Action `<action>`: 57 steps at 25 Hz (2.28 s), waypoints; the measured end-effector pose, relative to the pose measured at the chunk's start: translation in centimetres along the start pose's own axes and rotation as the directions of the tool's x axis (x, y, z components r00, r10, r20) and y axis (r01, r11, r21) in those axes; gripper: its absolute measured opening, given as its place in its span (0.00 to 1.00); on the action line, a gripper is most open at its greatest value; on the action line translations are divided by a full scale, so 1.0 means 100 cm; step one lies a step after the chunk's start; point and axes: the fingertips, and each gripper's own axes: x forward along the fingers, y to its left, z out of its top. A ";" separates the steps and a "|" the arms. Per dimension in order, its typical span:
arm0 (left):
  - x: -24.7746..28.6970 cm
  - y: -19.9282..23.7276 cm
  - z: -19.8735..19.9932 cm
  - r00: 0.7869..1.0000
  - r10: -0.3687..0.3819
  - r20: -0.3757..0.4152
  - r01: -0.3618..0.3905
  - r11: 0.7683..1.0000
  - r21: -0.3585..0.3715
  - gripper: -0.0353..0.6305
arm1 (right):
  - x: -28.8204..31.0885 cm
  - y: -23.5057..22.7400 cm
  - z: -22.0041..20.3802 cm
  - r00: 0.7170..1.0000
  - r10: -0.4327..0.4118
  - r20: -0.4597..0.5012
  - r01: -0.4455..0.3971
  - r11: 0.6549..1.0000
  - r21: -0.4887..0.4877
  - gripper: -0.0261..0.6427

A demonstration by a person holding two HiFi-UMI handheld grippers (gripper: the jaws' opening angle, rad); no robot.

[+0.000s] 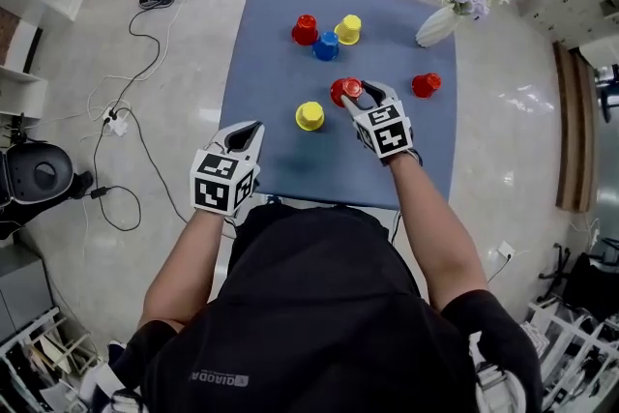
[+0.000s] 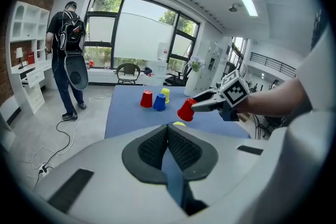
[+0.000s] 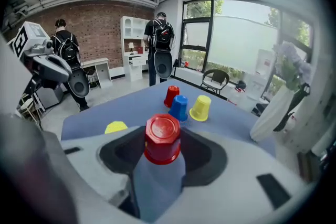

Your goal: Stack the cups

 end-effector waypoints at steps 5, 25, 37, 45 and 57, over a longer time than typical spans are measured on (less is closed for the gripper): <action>-0.002 -0.010 -0.005 1.000 -0.010 -0.013 0.010 1.000 0.013 0.06 | -0.004 0.015 -0.044 0.998 0.015 -0.061 -0.013 1.000 0.028 0.35; -0.005 -0.024 -0.011 0.999 -0.036 -0.032 0.037 0.999 0.038 0.06 | 0.008 0.046 -0.069 0.995 0.021 -0.097 -0.021 1.000 0.000 0.35; -0.003 -0.024 -0.013 0.999 -0.040 -0.035 0.041 0.999 0.034 0.06 | 0.009 0.049 -0.066 0.995 0.016 -0.099 -0.019 0.999 -0.035 0.35; 0.000 -0.027 -0.011 0.998 -0.045 -0.037 0.046 0.998 0.036 0.06 | 0.012 0.050 -0.066 0.995 0.023 -0.094 -0.025 0.999 -0.024 0.35; 0.004 -0.029 -0.009 0.998 -0.044 -0.034 0.045 0.998 0.038 0.06 | 0.010 0.050 -0.062 0.997 0.066 -0.038 -0.067 0.997 -0.030 0.39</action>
